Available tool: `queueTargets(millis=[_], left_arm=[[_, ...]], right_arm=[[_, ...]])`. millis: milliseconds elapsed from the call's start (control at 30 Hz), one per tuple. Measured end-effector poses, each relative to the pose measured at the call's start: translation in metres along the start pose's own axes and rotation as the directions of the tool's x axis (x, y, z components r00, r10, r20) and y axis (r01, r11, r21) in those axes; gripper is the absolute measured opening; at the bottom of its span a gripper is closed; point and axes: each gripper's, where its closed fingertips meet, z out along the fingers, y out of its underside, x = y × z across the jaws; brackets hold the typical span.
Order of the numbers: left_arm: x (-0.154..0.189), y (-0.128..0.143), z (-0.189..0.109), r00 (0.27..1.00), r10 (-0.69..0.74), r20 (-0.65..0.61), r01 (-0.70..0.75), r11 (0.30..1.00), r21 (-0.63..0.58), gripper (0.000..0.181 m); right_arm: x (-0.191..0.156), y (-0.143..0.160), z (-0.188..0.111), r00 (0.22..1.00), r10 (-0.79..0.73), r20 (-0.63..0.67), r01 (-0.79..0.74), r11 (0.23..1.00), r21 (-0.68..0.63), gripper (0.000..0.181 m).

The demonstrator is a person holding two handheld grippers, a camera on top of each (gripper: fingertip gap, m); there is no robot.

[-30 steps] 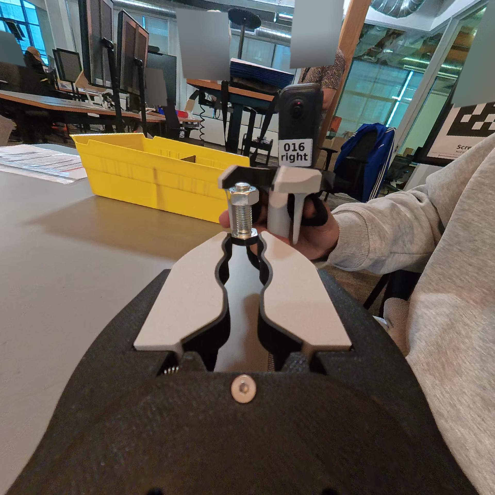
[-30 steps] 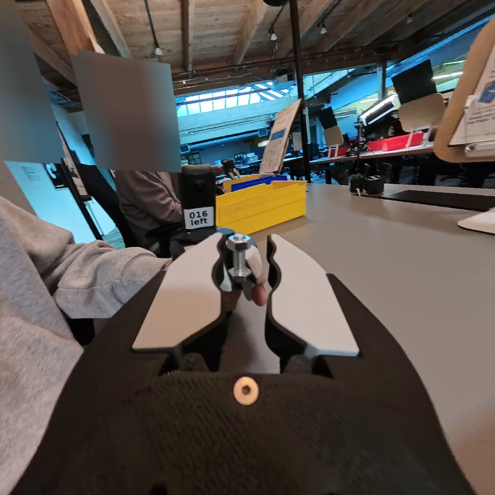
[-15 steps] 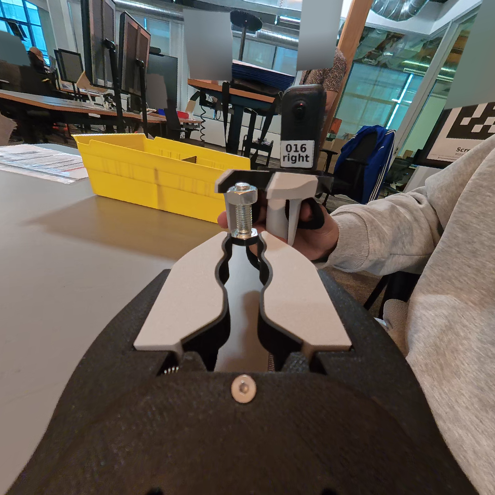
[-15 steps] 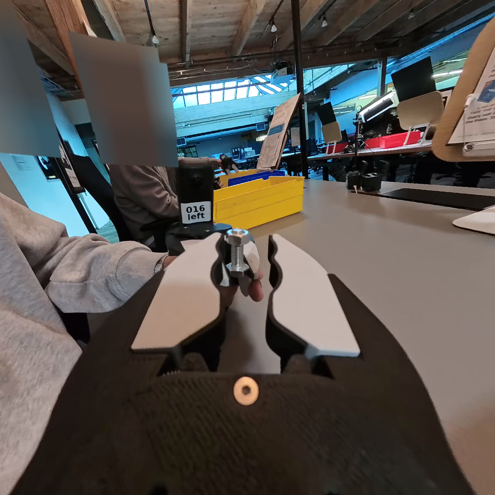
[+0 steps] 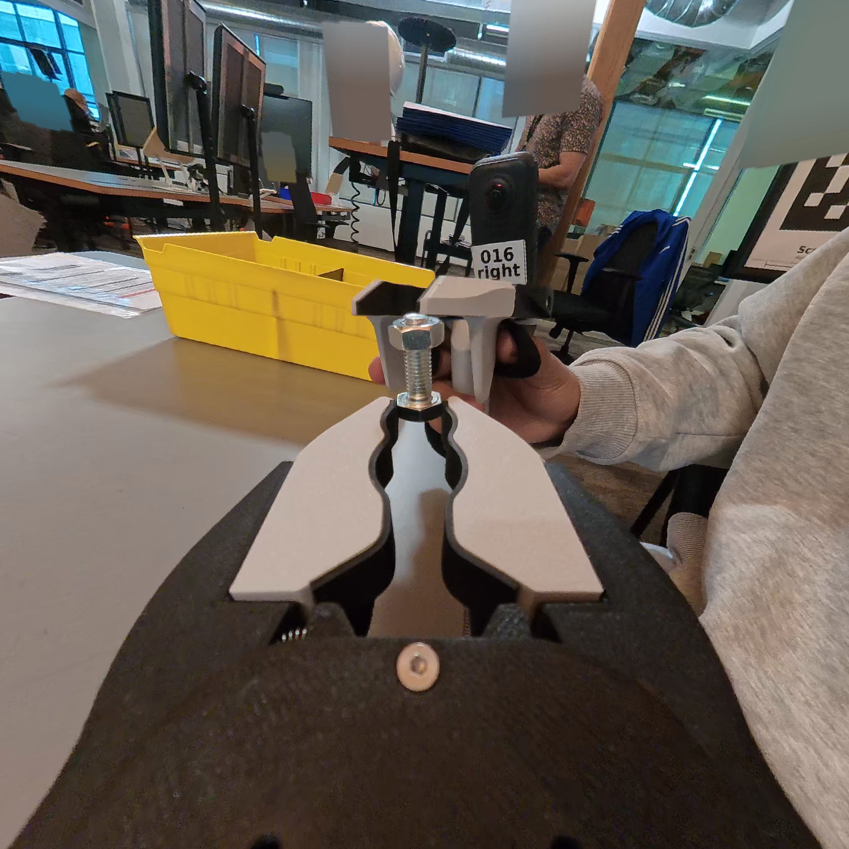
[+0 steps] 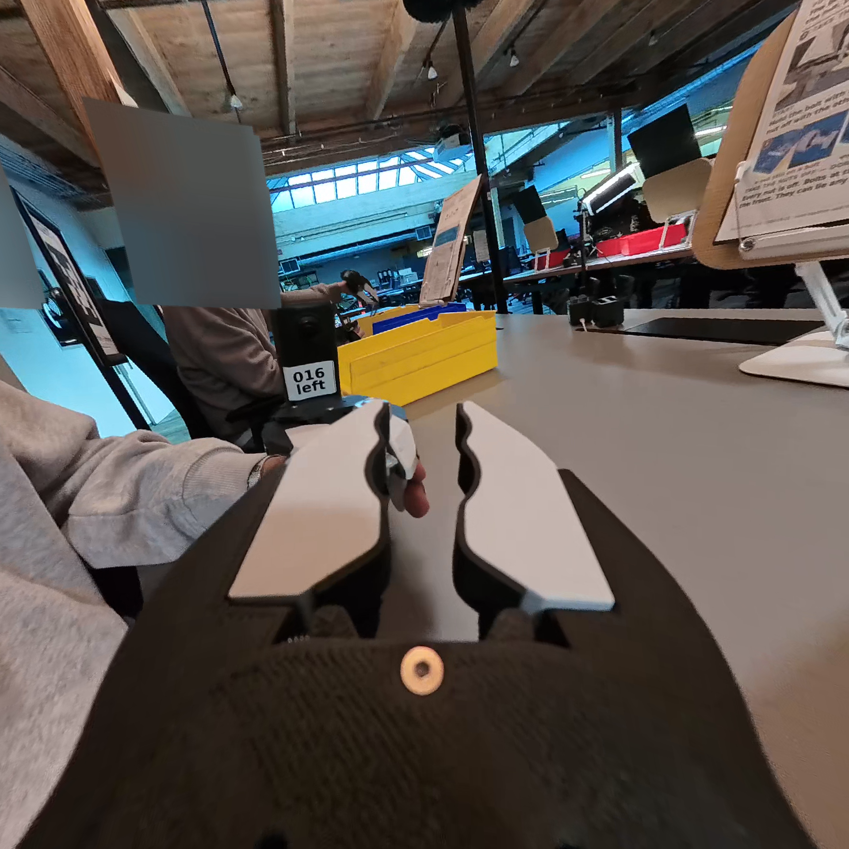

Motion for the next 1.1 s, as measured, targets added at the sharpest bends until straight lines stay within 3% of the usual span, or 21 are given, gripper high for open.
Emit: queueTargets(millis=[300, 433, 500, 667, 900, 967, 1100], left_arm=[[-0.017, -0.021, -0.015, 0.990, -0.012, 0.143, 0.000, 0.996, 0.089, 0.018], [-0.039, -0.020, -0.020, 0.972, -0.002, 0.234, -0.014, 0.998, 0.068, 0.018], [-0.055, -0.023, -0.021, 0.959, -0.046, 0.281, 0.021, 0.996, 0.092, 0.018], [-0.090, -0.046, -0.028, 0.901, -0.236, 0.363, 0.136, 0.950, 0.281, 0.018], [-0.105, -0.042, 0.000, 0.890, -0.076, 0.449, 0.010, 0.989, 0.149, 0.018], [-0.105, -0.042, 0.001, 0.882, -0.052, 0.469, -0.016, 0.990, 0.140, 0.018], [-0.097, -0.036, -0.001, 0.891, -0.029, 0.454, -0.027, 0.993, 0.117, 0.018]], right_arm=[[-0.004, 0.002, -0.002, 0.999, 0.034, -0.011, -0.034, 0.999, -0.013, 0.028], [0.003, 0.008, -0.003, 0.999, 0.034, -0.020, -0.035, 0.998, -0.048, 0.028], [0.010, 0.012, -0.002, 1.000, 0.010, -0.030, -0.013, 0.997, -0.070, 0.028], [0.035, 0.019, 0.004, 0.998, 0.048, -0.037, -0.051, 0.995, -0.086, 0.029], [0.076, 0.010, 0.010, 0.992, -0.007, -0.122, -0.002, 0.997, -0.079, 0.030], [0.079, -0.009, 0.010, 0.982, 0.063, -0.178, -0.062, 0.998, 0.010, 0.030], [0.067, -0.056, 0.007, 0.958, 0.247, -0.144, -0.208, 0.947, 0.244, 0.033]])
